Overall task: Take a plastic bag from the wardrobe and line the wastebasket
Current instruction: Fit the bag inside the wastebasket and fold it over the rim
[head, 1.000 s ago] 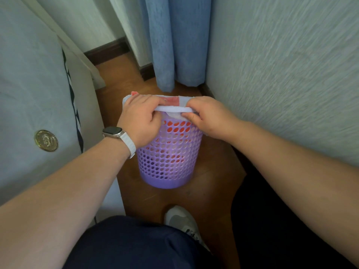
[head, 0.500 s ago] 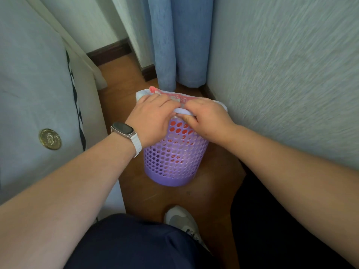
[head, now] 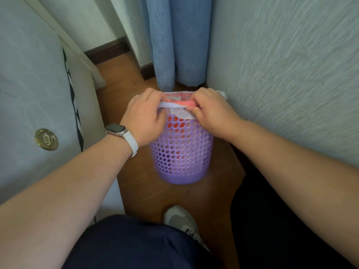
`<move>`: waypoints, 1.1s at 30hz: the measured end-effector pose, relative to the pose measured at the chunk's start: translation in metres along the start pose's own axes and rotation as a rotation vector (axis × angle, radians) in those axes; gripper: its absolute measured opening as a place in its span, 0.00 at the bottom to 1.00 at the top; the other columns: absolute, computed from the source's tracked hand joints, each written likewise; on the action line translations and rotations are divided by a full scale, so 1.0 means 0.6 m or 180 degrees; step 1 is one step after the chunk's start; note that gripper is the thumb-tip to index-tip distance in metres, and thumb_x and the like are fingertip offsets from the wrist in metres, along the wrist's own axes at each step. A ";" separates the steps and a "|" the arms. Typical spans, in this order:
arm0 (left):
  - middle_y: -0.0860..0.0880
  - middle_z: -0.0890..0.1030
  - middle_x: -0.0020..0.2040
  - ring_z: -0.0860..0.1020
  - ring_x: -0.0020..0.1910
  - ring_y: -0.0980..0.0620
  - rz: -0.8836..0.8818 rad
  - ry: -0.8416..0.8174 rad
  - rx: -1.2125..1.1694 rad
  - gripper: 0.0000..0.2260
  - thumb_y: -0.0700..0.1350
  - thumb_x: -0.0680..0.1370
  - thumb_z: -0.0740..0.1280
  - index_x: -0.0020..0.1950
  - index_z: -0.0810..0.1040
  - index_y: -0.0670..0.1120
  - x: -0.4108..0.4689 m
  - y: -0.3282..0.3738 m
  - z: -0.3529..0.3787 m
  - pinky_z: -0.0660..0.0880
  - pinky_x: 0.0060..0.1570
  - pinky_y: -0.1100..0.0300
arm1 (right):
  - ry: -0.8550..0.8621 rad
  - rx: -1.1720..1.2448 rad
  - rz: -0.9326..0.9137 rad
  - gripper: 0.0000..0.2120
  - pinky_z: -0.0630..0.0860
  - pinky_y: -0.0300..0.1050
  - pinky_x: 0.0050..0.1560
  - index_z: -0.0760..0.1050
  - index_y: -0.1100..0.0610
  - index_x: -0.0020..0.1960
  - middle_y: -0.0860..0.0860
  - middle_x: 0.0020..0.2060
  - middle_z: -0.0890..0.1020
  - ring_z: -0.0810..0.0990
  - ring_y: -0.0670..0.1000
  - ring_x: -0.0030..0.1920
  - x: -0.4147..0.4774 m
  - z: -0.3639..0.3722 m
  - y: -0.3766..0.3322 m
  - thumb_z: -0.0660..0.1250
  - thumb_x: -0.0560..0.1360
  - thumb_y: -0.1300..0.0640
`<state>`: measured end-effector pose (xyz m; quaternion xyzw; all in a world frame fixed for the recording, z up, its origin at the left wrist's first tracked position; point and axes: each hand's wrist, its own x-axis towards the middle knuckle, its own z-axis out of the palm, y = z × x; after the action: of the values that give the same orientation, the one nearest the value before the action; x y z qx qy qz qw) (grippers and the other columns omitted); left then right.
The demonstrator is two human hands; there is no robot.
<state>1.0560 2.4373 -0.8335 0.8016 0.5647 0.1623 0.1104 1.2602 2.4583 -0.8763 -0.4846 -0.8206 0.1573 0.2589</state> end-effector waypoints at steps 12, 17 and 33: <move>0.46 0.82 0.56 0.77 0.55 0.44 0.0524 -0.0340 0.0188 0.13 0.42 0.77 0.60 0.60 0.78 0.46 0.000 0.019 -0.001 0.70 0.57 0.49 | 0.0341 -0.0189 -0.0375 0.17 0.70 0.51 0.44 0.76 0.57 0.43 0.55 0.39 0.81 0.77 0.59 0.40 0.000 0.002 -0.035 0.60 0.75 0.44; 0.42 0.81 0.52 0.77 0.52 0.41 0.0041 -0.0072 0.0054 0.10 0.37 0.77 0.60 0.55 0.78 0.42 -0.006 0.004 0.001 0.70 0.55 0.47 | -0.0197 -0.0234 -0.0358 0.28 0.65 0.52 0.60 0.74 0.52 0.62 0.51 0.49 0.78 0.74 0.54 0.53 -0.001 -0.016 -0.007 0.61 0.71 0.34; 0.50 0.79 0.58 0.75 0.58 0.47 0.0485 -0.0173 0.0367 0.16 0.51 0.76 0.60 0.61 0.76 0.50 -0.001 0.021 -0.001 0.64 0.61 0.50 | 0.0299 0.0462 -0.0164 0.06 0.61 0.41 0.44 0.73 0.52 0.44 0.56 0.39 0.82 0.77 0.56 0.42 0.000 0.014 -0.030 0.65 0.75 0.50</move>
<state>1.0665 2.4324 -0.8286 0.8513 0.5073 0.1156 0.0667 1.2428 2.4496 -0.8740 -0.4502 -0.8062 0.1867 0.3355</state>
